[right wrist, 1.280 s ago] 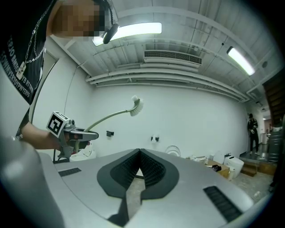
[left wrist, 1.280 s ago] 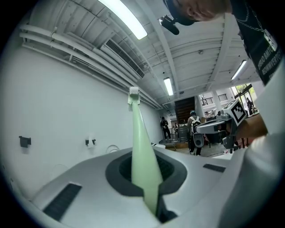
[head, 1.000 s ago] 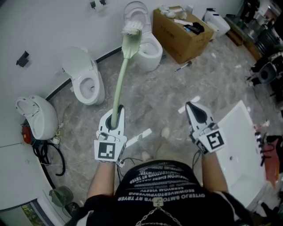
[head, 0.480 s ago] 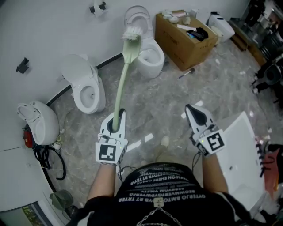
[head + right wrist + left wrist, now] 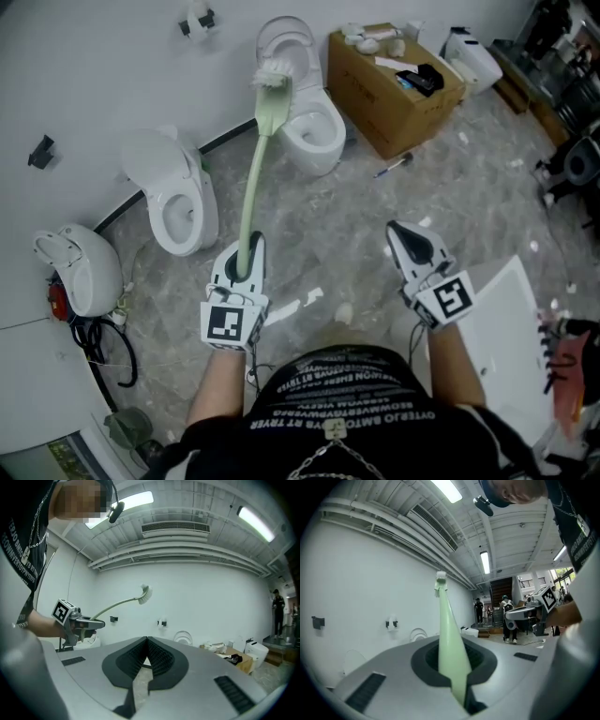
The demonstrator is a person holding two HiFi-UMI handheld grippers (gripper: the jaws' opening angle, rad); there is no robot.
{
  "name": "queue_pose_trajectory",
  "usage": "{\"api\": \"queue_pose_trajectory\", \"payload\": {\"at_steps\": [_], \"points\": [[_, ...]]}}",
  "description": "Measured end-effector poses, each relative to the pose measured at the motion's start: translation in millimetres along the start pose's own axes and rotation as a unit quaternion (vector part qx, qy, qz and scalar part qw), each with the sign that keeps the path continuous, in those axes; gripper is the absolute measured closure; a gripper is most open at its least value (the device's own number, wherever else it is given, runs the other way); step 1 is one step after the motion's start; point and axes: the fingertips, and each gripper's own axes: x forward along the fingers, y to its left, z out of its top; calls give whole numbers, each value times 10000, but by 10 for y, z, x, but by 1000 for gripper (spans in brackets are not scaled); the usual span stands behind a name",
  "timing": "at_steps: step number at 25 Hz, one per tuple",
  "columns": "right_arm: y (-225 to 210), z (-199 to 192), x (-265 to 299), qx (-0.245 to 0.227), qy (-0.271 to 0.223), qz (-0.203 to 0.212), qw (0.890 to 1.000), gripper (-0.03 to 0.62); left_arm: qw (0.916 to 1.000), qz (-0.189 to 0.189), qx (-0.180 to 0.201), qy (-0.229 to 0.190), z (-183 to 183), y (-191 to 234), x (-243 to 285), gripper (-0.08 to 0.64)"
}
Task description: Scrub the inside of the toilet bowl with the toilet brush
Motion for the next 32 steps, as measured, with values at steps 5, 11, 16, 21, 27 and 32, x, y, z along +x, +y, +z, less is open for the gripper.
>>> {"api": "queue_pose_trajectory", "payload": {"at_steps": [5, 11, 16, 21, 27, 32], "points": [[-402, 7, 115, 36, -42, 40, 10000, 591, 9999, -10, -151, 29, 43, -105, 346, 558], [-865, -75, 256, -88, -51, 183, 9998, 591, 9998, 100, -76, 143, 54, -189, 821, 558], [-1231, -193, 287, -15, 15, 149, 9999, 591, 9998, 98, 186, 50, 116, -303, 1172, 558], [-1456, -307, 339, 0, 95, 146, 9998, 591, 9996, 247, 75, 107, 82, -306, 1282, 558], [-1432, -303, 494, 86, 91, 239, 9996, 591, 9986, 382, -27, 367, -81, -161, 1229, 558], [-1438, -319, 682, 156, 100, 223, 9996, 591, 9990, 252, 108, 364, -86, -9, 1387, 558]]}}
